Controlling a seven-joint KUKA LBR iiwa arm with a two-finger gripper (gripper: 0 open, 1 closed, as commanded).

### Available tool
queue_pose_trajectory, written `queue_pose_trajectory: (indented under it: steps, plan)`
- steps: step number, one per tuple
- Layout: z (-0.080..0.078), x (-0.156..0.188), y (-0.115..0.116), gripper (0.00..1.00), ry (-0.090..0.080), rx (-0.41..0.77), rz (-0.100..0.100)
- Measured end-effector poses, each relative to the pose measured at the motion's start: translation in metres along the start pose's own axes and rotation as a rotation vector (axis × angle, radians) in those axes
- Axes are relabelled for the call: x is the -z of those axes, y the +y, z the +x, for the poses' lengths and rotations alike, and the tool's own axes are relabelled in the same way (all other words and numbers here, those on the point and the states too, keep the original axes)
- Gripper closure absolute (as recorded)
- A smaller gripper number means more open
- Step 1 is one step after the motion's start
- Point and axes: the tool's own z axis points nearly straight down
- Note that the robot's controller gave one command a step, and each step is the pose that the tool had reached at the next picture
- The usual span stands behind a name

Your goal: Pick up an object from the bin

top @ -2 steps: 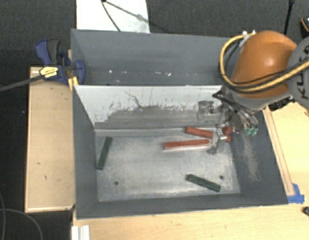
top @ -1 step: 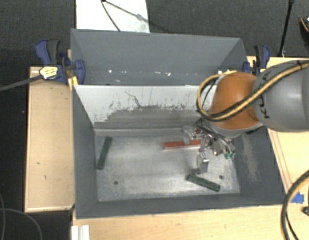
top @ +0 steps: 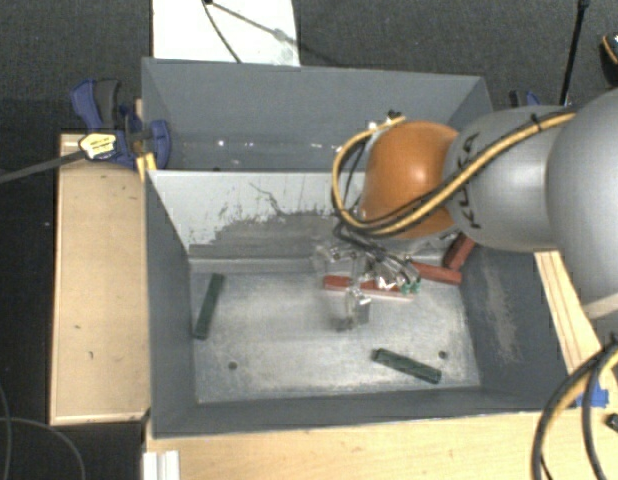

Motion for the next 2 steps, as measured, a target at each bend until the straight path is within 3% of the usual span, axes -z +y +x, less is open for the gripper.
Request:
queue_pose_trajectory:
  steps: [1, 2]
  plan:
    - [0.002, 0.0, -0.003, 1.0, 0.003, -0.006, 0.002]
    - [0.024, 0.159, -0.002, 1.0, -0.003, 0.164, 0.005]
